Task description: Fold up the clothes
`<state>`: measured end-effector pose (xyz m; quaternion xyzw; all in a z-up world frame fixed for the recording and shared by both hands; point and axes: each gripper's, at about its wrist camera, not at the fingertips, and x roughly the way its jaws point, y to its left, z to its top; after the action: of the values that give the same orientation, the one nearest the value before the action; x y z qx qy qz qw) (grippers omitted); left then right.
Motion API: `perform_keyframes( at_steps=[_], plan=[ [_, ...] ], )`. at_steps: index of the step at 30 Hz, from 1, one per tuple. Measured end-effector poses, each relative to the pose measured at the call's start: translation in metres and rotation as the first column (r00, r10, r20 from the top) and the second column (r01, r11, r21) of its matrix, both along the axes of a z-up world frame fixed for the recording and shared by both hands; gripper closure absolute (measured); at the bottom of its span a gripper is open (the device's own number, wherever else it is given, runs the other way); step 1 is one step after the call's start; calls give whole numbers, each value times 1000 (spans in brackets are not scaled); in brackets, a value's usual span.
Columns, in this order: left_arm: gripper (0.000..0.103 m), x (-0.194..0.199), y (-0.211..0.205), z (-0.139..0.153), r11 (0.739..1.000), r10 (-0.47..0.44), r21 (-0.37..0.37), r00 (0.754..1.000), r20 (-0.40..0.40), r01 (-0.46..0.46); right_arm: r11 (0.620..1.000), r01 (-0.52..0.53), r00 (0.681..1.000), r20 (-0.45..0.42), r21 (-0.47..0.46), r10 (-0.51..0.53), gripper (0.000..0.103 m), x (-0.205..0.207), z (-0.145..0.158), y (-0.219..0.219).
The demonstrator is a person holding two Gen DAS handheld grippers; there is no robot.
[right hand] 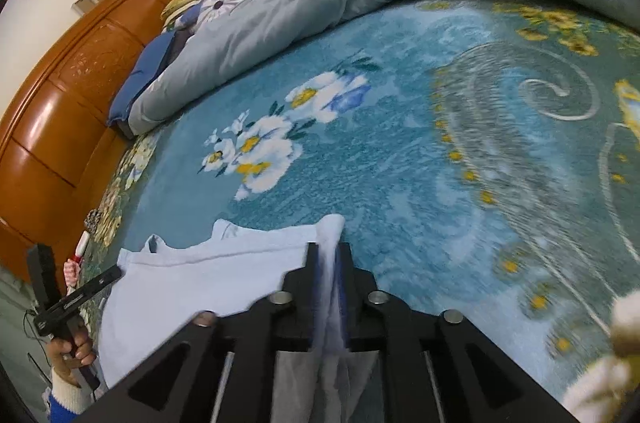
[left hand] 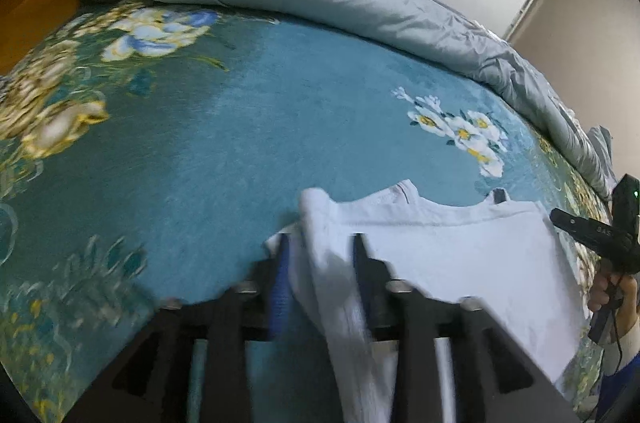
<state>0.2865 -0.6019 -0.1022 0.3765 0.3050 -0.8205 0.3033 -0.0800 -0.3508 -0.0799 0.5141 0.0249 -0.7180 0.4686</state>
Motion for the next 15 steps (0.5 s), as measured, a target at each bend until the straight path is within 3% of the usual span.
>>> perform_keyframes(
  at_steps=[2,3,5,9,12,15],
  plan=[
    [46,12,13,11,1000,13,3,999,-33,-13,999,9,1000,12,-39,-9,54,5,11,18],
    [40,18,19,15,1000,20,7,998,-53,-20,998,9,1000,20,-57,-7,52,10,14,29],
    [37,28,33,22,999,46,15,995,-92,-44,997,3,999,41,-76,0,45,20,17,50],
    [32,31,61,24,996,77,64,985,-154,-68,997,-29,993,113,-78,38,41,43,4,86],
    [32,14,82,17,988,47,154,987,-151,-23,997,-54,987,146,-61,62,40,55,-10,94],
    [32,-7,108,12,984,-7,172,982,-191,40,995,-41,985,162,-88,55,39,58,-15,94]
  ],
)
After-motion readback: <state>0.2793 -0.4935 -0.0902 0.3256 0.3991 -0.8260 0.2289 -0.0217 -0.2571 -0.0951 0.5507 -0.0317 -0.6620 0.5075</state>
